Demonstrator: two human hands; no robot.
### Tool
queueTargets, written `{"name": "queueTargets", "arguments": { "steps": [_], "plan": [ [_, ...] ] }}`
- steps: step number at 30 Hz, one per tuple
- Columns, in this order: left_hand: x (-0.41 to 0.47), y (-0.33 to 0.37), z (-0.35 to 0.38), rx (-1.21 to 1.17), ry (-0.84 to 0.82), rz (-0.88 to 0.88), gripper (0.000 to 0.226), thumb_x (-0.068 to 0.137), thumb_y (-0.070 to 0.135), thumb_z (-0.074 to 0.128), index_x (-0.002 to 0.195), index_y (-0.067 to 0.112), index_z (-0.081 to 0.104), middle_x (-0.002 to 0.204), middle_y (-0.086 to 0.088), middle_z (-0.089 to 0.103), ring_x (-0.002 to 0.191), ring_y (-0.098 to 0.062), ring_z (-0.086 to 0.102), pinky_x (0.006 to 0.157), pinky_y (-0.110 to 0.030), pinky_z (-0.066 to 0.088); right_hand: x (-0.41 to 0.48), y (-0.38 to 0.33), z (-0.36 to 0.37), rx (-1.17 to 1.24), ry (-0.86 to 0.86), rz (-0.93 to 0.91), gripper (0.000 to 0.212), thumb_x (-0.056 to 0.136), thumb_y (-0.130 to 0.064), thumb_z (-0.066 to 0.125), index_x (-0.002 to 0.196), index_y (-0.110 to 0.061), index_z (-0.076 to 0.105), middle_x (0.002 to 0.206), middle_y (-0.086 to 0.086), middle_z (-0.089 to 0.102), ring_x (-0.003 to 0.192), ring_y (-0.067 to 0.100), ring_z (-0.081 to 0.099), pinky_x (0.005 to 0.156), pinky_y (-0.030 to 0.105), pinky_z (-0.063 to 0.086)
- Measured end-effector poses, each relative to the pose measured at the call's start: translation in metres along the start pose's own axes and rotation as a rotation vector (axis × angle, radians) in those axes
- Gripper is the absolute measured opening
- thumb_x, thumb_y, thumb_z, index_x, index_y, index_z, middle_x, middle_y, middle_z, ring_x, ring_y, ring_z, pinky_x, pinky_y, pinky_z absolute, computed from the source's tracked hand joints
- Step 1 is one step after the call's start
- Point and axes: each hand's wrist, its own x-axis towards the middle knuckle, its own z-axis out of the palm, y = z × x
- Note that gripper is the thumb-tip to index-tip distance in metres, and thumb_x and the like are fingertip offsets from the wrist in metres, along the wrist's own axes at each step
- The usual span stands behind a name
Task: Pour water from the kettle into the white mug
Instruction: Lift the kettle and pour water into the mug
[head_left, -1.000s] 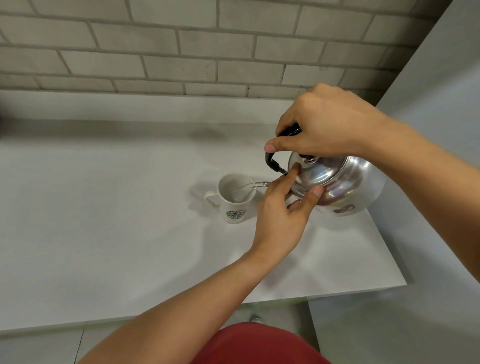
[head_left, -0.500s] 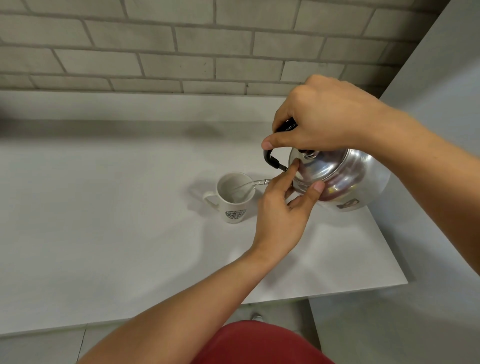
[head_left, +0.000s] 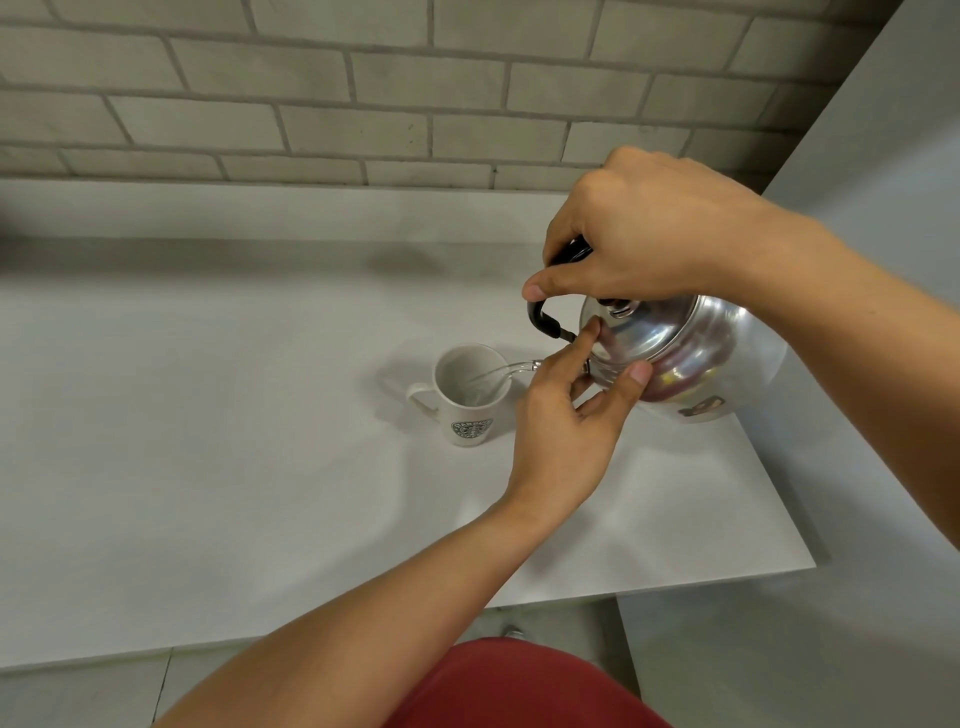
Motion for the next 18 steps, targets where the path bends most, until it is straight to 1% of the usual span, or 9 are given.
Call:
{"name": "queueTargets", "arguments": {
  "steps": [3, 5, 8, 10, 12, 16, 18],
  "plan": [
    [0.0000, 0.0011, 0.0006, -0.004, 0.004, -0.003, 0.061, 0.097, 0.034, 0.075, 0.153, 0.020, 0.054, 0.139, 0.005, 0.070, 0.125, -0.007, 0.068, 0.095, -0.006, 0.051, 0.0001, -0.0002, -0.0013, 0.004, -0.002, -0.002, 0.047, 0.088, -0.070, 0.063, 0.093, -0.028, 0.082, 0.067, -0.004, 0.069, 0.062, 0.009, 0.055, 0.056, 0.033, 0.047],
    [-0.0003, 0.0018, 0.0005, -0.004, 0.007, -0.005, 0.062, 0.097, 0.035, 0.076, 0.153, 0.020, 0.055, 0.139, 0.005, 0.070, 0.125, -0.007, 0.068, 0.096, -0.006, 0.051, 0.0001, -0.0006, -0.0017, 0.008, -0.001, -0.003, 0.047, 0.088, -0.070, 0.063, 0.093, -0.027, 0.082, 0.066, -0.005, 0.067, 0.061, 0.006, 0.053, 0.055, 0.032, 0.043],
    [-0.0016, 0.0035, 0.0005, -0.010, 0.009, -0.009, 0.062, 0.097, 0.036, 0.076, 0.153, 0.021, 0.055, 0.140, 0.005, 0.069, 0.125, -0.007, 0.068, 0.095, -0.005, 0.050, -0.0001, -0.0006, -0.0022, 0.013, -0.002, -0.003, 0.046, 0.087, -0.070, 0.064, 0.092, -0.028, 0.081, 0.067, -0.005, 0.067, 0.062, 0.008, 0.053, 0.057, 0.033, 0.045],
    [-0.0024, 0.0050, 0.0008, -0.016, 0.009, -0.012, 0.062, 0.097, 0.035, 0.076, 0.153, 0.021, 0.054, 0.140, 0.006, 0.068, 0.125, -0.006, 0.068, 0.095, -0.004, 0.050, 0.0002, -0.0008, -0.0028, 0.008, -0.002, -0.006, 0.046, 0.087, -0.070, 0.064, 0.092, -0.028, 0.081, 0.068, -0.004, 0.068, 0.064, 0.015, 0.057, 0.059, 0.035, 0.047],
    [-0.0026, 0.0066, 0.0008, -0.020, 0.008, -0.013, 0.062, 0.097, 0.034, 0.076, 0.153, 0.021, 0.054, 0.141, 0.006, 0.068, 0.126, -0.007, 0.068, 0.096, -0.005, 0.050, 0.0008, -0.0008, -0.0039, -0.006, 0.003, -0.009, 0.045, 0.087, -0.070, 0.064, 0.091, -0.029, 0.081, 0.068, -0.004, 0.069, 0.067, 0.019, 0.060, 0.058, 0.034, 0.046],
    [-0.0023, 0.0089, -0.0002, -0.014, 0.000, -0.010, 0.062, 0.098, 0.034, 0.075, 0.154, 0.022, 0.053, 0.142, 0.007, 0.067, 0.127, -0.008, 0.067, 0.100, -0.009, 0.051, 0.0016, -0.0007, -0.0057, -0.014, 0.010, -0.013, 0.045, 0.087, -0.070, 0.065, 0.091, -0.028, 0.082, 0.064, -0.006, 0.066, 0.066, 0.017, 0.058, 0.051, 0.028, 0.035],
    [-0.0029, 0.0102, -0.0003, -0.017, 0.002, -0.013, 0.062, 0.098, 0.034, 0.076, 0.154, 0.022, 0.053, 0.142, 0.007, 0.067, 0.126, -0.007, 0.068, 0.099, -0.008, 0.052, 0.0016, -0.0011, -0.0062, -0.011, 0.010, -0.014, 0.045, 0.087, -0.069, 0.065, 0.091, -0.028, 0.082, 0.063, -0.007, 0.066, 0.063, 0.010, 0.055, 0.050, 0.027, 0.033]
  ]
}}
